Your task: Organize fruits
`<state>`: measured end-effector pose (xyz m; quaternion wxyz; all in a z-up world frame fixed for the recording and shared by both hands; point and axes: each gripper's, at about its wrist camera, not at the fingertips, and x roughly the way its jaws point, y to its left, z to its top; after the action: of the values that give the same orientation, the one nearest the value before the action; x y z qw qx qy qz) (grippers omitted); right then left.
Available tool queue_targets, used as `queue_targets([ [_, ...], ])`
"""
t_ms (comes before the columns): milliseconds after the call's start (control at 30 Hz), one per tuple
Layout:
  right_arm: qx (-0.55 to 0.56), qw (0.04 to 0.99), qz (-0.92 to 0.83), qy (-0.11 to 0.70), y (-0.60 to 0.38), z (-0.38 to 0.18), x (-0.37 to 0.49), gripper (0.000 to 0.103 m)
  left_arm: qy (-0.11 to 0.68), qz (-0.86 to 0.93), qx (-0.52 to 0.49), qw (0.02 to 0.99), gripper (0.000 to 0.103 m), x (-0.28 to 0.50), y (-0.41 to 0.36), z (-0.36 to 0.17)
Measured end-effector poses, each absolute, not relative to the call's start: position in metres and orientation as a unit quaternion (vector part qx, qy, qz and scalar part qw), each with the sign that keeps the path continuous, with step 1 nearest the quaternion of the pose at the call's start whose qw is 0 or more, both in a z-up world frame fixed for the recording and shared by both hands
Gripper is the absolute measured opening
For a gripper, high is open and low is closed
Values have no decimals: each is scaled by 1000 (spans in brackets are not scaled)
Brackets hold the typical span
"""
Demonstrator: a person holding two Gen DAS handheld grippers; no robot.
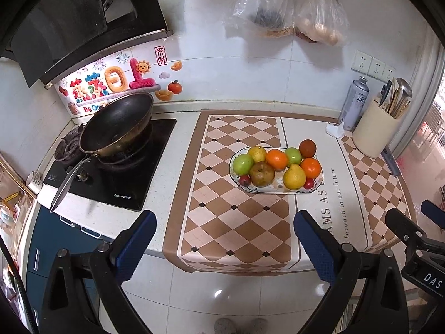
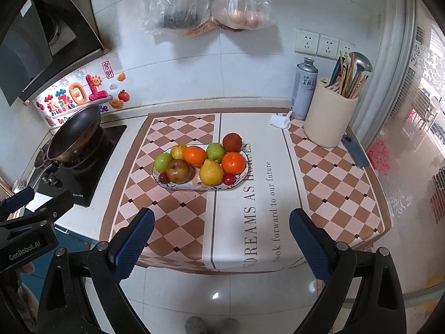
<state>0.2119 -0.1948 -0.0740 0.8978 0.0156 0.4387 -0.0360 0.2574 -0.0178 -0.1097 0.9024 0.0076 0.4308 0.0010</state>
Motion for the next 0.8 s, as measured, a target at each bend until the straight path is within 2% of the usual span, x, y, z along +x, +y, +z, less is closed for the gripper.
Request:
queue_targets([
  [800,17,899,-32,436,-192,-64,210,100,428,-12,7,903,101,249,-19,-105],
])
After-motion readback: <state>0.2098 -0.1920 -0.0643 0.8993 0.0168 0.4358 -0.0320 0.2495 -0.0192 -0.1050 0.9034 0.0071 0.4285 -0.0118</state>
